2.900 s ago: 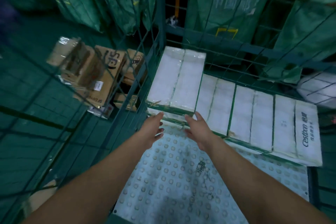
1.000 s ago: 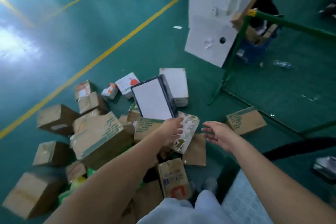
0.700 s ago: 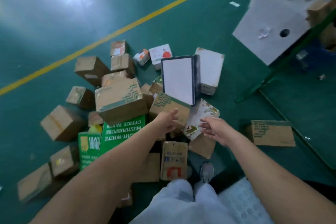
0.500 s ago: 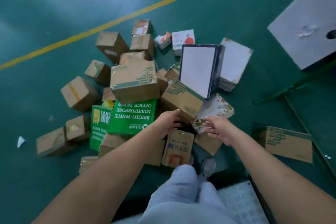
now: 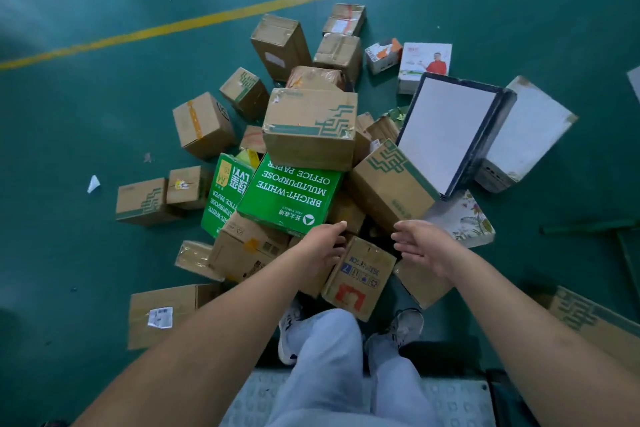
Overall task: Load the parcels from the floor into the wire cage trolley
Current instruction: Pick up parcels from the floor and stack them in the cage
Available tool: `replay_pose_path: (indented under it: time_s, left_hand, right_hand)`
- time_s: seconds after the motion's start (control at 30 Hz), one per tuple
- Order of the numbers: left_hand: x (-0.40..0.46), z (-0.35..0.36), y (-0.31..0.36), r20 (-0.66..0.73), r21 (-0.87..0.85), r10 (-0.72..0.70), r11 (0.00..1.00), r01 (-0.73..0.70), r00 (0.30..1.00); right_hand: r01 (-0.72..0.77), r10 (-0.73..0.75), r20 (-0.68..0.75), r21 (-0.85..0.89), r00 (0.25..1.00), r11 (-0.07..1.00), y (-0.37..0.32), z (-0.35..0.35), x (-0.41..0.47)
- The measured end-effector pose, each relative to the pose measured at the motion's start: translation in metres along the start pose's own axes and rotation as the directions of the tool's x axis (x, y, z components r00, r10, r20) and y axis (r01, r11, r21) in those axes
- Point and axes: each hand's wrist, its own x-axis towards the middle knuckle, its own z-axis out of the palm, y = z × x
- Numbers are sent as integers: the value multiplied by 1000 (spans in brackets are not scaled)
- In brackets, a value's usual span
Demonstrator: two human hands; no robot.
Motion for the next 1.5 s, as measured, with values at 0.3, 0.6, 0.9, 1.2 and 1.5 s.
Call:
replay_pose_path:
  time_s: [0.3, 0.6, 0.9, 1.2, 1.5]
  left_hand:
    - [39, -64, 48, -26, 12, 98, 995, -98, 995]
    - [159, -174, 62, -32, 92, 49, 995, -46, 998]
    - [258, -263, 40, -124, 195, -13, 980, 38, 992]
    - [277, -203, 85, 27, 245, 11, 969, -17, 1000]
    - [293, -25, 138, 147, 301, 122, 940, -162, 982]
  right_hand:
    - [-6, 6, 9, -22, 1000, 1000, -39, 51, 51]
    - [-104, 104, -6, -27, 995, 994, -48, 160, 151]
    - [-243, 243, -31, -21, 970, 970, -21, 231, 235]
    - [-166, 169, -102, 40, 980, 985, -69, 200, 237]
    - [-47, 63, -193, 88, 979, 995, -98, 59, 240]
